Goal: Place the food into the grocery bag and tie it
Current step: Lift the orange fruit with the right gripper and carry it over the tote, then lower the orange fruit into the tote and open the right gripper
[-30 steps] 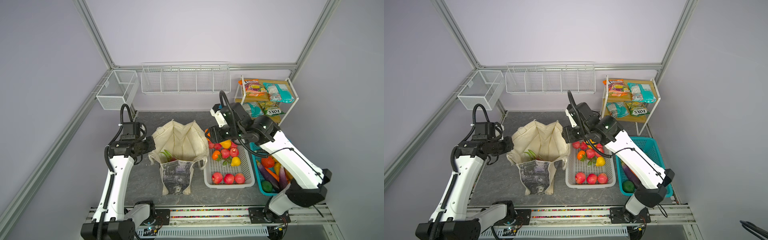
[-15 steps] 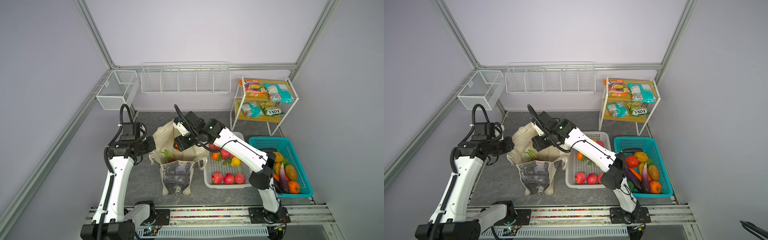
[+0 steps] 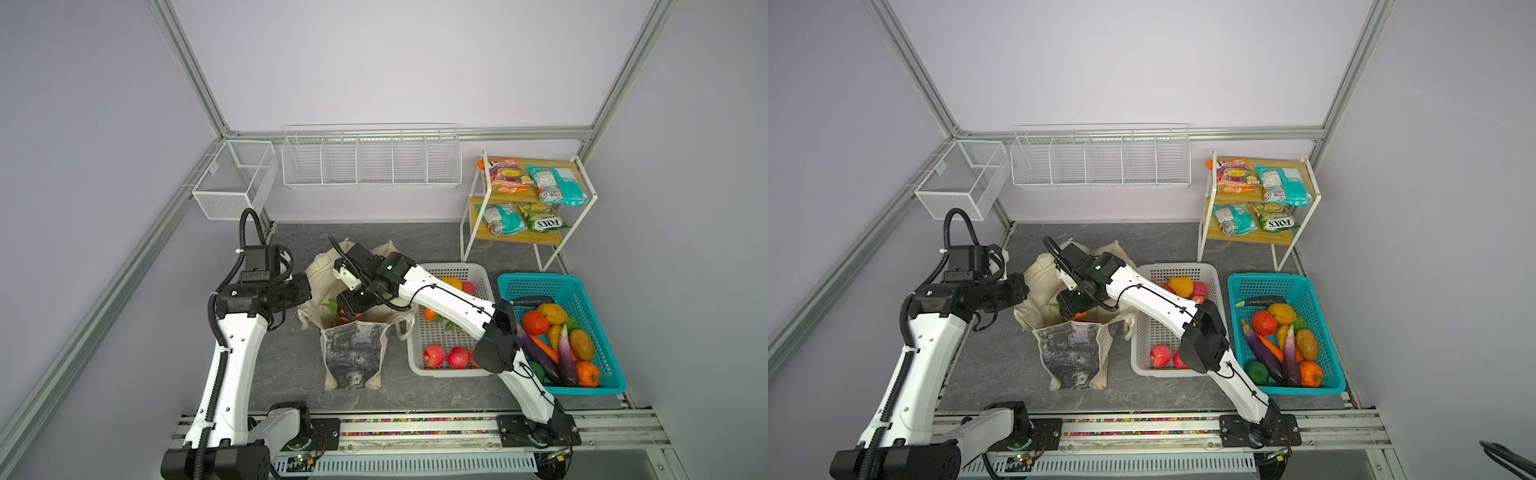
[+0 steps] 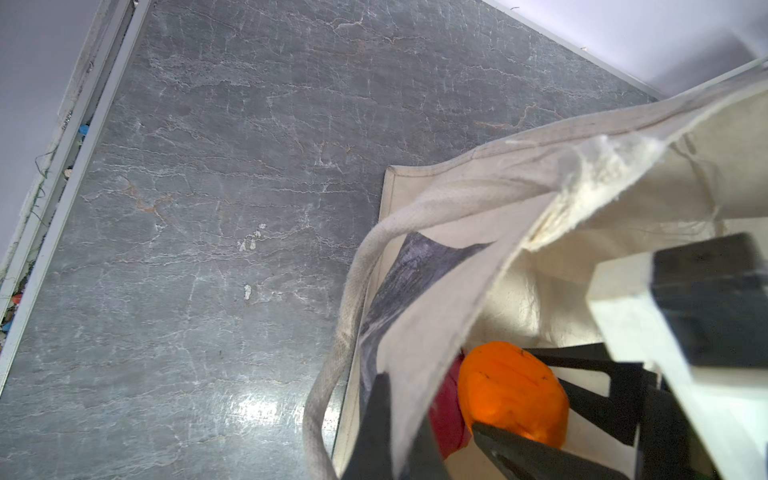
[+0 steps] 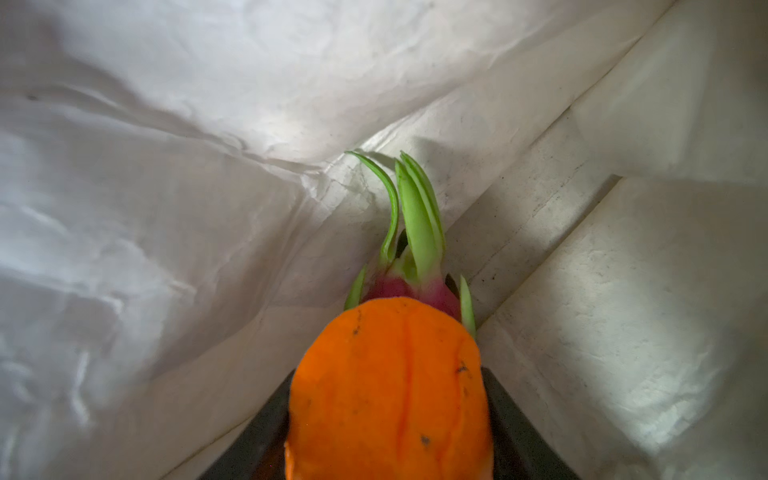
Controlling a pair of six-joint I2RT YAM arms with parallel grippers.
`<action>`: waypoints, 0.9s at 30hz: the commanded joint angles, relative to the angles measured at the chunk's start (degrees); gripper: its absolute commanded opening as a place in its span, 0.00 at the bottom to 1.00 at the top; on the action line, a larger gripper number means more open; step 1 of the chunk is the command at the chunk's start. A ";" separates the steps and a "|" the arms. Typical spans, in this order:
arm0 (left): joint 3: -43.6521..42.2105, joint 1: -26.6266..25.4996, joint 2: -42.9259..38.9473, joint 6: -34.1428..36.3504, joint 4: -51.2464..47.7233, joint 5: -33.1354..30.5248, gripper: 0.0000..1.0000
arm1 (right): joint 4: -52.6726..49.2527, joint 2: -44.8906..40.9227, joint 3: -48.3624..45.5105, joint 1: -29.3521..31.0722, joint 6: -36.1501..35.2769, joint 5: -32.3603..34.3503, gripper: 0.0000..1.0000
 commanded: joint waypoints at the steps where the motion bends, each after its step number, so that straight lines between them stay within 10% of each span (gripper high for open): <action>1: -0.32 0.43 -1.22 -0.12 0.02 0.54 0.00 | -0.07 1.15 1.34 0.32 0.50 -0.52 0.53; 21: 0.02 0.36 -1.22 -0.04 0.04 0.37 0.00 | -0.67 -1.85 1.07 1.61 -3.96 5.91 0.99; 27: -0.23 0.43 -1.35 -0.05 0.00 0.29 0.00 | -1.18 -5.12 4.65 2.42 -5.07 8.89 0.88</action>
